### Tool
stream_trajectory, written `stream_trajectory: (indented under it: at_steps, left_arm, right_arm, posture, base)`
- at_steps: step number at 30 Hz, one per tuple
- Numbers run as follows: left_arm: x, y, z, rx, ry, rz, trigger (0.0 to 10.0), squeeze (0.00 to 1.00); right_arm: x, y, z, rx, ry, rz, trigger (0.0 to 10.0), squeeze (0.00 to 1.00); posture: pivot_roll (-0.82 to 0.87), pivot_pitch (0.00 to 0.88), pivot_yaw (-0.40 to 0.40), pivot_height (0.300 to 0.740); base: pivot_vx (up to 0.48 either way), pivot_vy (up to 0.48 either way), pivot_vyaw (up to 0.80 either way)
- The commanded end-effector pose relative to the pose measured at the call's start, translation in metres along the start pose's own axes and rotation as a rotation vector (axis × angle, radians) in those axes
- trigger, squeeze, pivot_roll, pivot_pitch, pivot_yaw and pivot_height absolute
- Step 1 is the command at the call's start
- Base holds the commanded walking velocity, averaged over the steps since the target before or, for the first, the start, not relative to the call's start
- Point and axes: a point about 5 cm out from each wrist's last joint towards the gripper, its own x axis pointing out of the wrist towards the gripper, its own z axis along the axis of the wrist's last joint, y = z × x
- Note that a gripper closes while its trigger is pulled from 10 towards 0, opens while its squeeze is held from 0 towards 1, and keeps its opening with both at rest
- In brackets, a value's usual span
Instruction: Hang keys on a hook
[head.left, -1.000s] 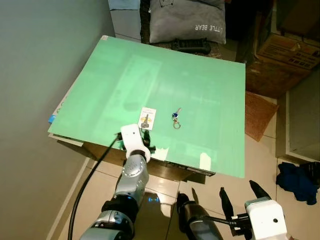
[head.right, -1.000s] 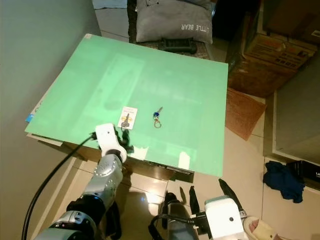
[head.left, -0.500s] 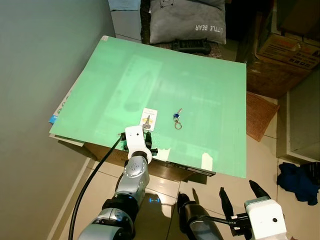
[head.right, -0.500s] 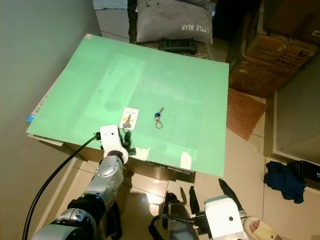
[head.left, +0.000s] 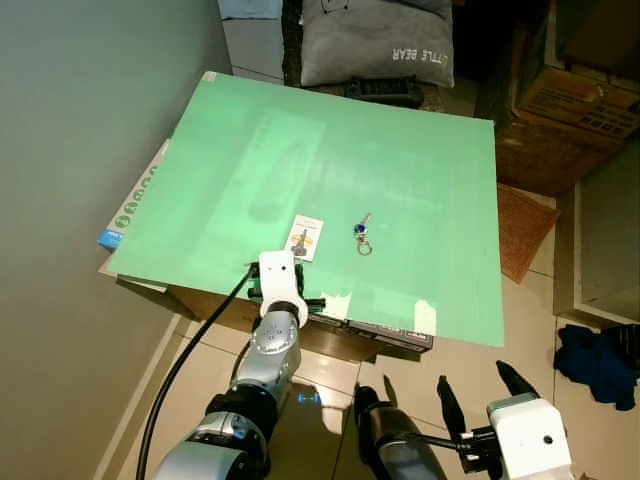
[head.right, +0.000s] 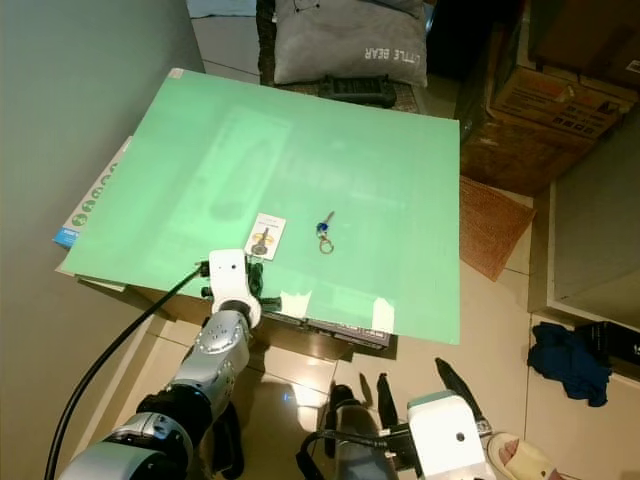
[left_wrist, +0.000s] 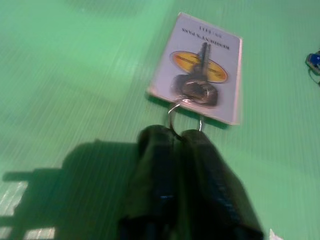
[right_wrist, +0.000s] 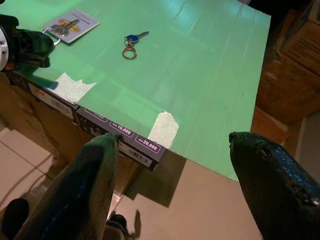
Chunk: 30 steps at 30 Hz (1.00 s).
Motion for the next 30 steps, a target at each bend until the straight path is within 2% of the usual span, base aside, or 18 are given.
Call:
stream_trajectory:
  at_steps: [1,5,8,9,13,18,20,22,23,24,25,26,27,28,29,30]
  left_arm:
    - [-0.002,-0.038,0.001,-0.031,0.028,-0.098,0.0,0.0]
    - [-0.002,-0.036,0.01,-0.058,-0.032,-0.115,0.0,0.0]
    - [0.0,-0.03,0.023,-0.064,-0.104,-0.122,0.0,0.0]
    - [0.0,-0.023,0.032,-0.069,-0.149,-0.12,0.0,0.0]
    - [0.001,-0.014,0.041,-0.078,-0.19,-0.111,0.0,0.0]
    - [-0.002,0.011,0.061,-0.079,-0.279,-0.092,0.0,0.0]
    - [-0.007,0.015,0.067,-0.064,-0.3,-0.139,0.0,0.0]
    - [-0.008,0.012,0.067,-0.044,-0.296,-0.181,0.0,0.0]
    - [-0.009,0.009,0.066,-0.038,-0.293,-0.211,1.8,0.0]
    - [-0.01,0.008,0.065,-0.013,-0.291,-0.221,8.5,0.0]
    - [-0.01,0.006,0.064,0.022,-0.289,-0.23,10.0,0.0]
    - [-0.011,0.004,0.063,0.044,-0.293,-0.256,10.0,0.85]
    - [-0.013,0.001,0.065,0.125,-0.326,-0.32,10.0,1.0]
    - [-0.014,0.0,0.065,0.153,-0.331,-0.365,10.0,1.0]
    - [-0.014,0.0,0.065,0.153,-0.331,-0.365,10.0,1.0]
    - [-0.014,0.001,0.066,0.195,-0.338,-0.395,10.0,1.0]
  right_arm:
    - [-0.002,0.001,-0.005,-0.004,0.038,0.012,10.0,0.0]
    - [-0.002,0.002,-0.005,-0.004,0.038,0.015,10.0,0.0]
    - [-0.001,0.001,-0.005,-0.004,0.037,0.013,10.0,0.0]
    - [0.0,0.001,-0.006,-0.004,0.037,0.012,10.0,0.0]
    - [0.001,0.001,-0.007,-0.004,0.038,0.013,10.0,0.0]
    - [0.005,0.002,-0.008,-0.005,0.032,0.02,10.0,0.0]
    - [0.008,0.001,-0.008,-0.007,0.027,0.02,10.0,0.0]
    - [0.009,0.001,-0.009,-0.007,0.025,0.02,10.0,0.0]
    - [0.009,0.001,-0.009,-0.007,0.023,0.021,10.0,0.0]
    - [0.01,0.001,-0.008,-0.007,0.021,0.024,10.0,0.0]
    - [0.011,0.002,-0.008,-0.007,0.018,0.027,10.0,0.0]
    - [0.012,0.002,-0.008,-0.007,0.016,0.029,10.0,0.0]
    - [0.013,0.003,-0.008,-0.004,0.011,0.032,10.0,0.0]
    - [0.014,0.003,-0.007,-0.002,0.009,0.033,10.0,0.0]
    - [0.014,0.003,-0.007,-0.002,0.009,0.033,10.0,0.0]
    - [0.014,0.002,-0.007,-0.002,0.007,0.033,10.0,0.0]
  posture:
    - [-0.32,0.367,-0.017,0.74]
    - [-0.32,0.367,-0.017,0.74]
    - [-0.31,0.368,-0.02,0.74]
    - [-0.31,0.366,-0.02,0.74]
    - [-0.3,0.363,-0.02,0.74]
    - [-0.29,0.349,-0.019,0.74]
    - [-0.28,0.333,-0.019,0.74]
    - [-0.28,0.333,-0.019,0.74]
    - [-0.27,0.33,-0.02,0.74]
    - [-0.27,0.326,-0.022,0.74]
    - [-0.27,0.326,-0.022,0.74]
    - [-0.27,0.323,-0.023,0.74]
    - [-0.27,0.32,-0.025,0.74]
    - [-0.27,0.32,-0.025,0.74]
    - [-0.27,0.32,-0.025,0.74]
    - [-0.27,0.32,-0.025,0.74]
  base:
    - [0.0,0.0,0.0]
    - [0.0,0.0,0.0]
    - [0.0,0.0,0.0]
    - [0.0,0.0,0.0]
    - [0.0,0.0,0.0]
    - [0.0,0.0,0.0]
    - [0.0,0.0,0.0]
    - [0.0,0.0,0.0]
    - [0.0,0.0,0.0]
    - [0.0,0.0,0.0]
    - [0.0,0.0,0.0]
    - [0.0,0.0,0.0]
    - [0.0,0.0,0.0]
    - [0.0,0.0,0.0]
    - [0.0,0.0,0.0]
    - [0.0,0.0,0.0]
